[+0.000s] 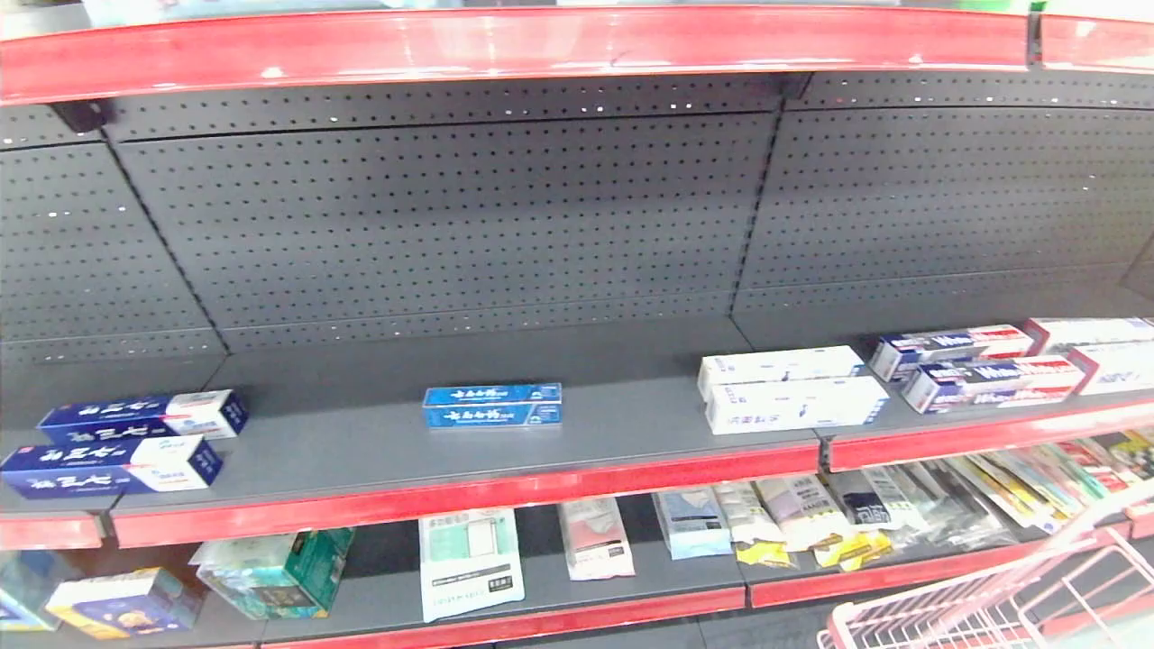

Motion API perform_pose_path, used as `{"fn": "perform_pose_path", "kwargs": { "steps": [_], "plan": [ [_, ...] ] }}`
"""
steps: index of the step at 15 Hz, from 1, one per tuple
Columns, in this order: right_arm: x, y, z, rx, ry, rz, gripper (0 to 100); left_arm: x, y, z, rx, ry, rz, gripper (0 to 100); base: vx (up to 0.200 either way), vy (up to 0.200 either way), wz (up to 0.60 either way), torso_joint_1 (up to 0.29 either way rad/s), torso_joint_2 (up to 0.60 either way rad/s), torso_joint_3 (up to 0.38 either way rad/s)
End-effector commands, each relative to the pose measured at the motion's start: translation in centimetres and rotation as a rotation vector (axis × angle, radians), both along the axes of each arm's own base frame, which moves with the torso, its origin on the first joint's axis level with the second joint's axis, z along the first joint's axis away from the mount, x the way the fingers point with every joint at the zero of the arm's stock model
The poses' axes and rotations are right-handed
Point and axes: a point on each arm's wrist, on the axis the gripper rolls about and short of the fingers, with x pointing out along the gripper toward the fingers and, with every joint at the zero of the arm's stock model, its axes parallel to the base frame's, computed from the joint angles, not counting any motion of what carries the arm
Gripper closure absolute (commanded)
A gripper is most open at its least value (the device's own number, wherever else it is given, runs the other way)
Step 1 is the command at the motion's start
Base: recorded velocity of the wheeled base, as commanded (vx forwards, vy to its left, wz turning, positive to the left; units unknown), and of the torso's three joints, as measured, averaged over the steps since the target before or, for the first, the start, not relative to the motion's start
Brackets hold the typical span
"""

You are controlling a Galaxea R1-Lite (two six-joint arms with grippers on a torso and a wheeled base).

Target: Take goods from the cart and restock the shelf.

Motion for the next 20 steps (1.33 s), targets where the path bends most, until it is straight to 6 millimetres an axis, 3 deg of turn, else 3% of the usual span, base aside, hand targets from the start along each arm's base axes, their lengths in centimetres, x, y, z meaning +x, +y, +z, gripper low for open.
{"fn": "perform_pose_path", "kwargs": {
  "steps": [1, 20],
  "plan": [
    [0.01, 0.00, 0.00, 0.000, 0.001, 0.000, 0, 0.01, 0.00, 0.01, 0.000, 0.001, 0.000, 0, 0.000, 0.000, -0.60, 0.002, 0.00, 0.007],
    [0.01, 0.00, 0.00, 0.000, 0.001, 0.000, 0, 0.01, 0.00, 0.01, 0.002, 0.001, -0.001, 0, 0.000, 0.000, -0.57, 0.002, 0.00, 0.002]
  ]
}}
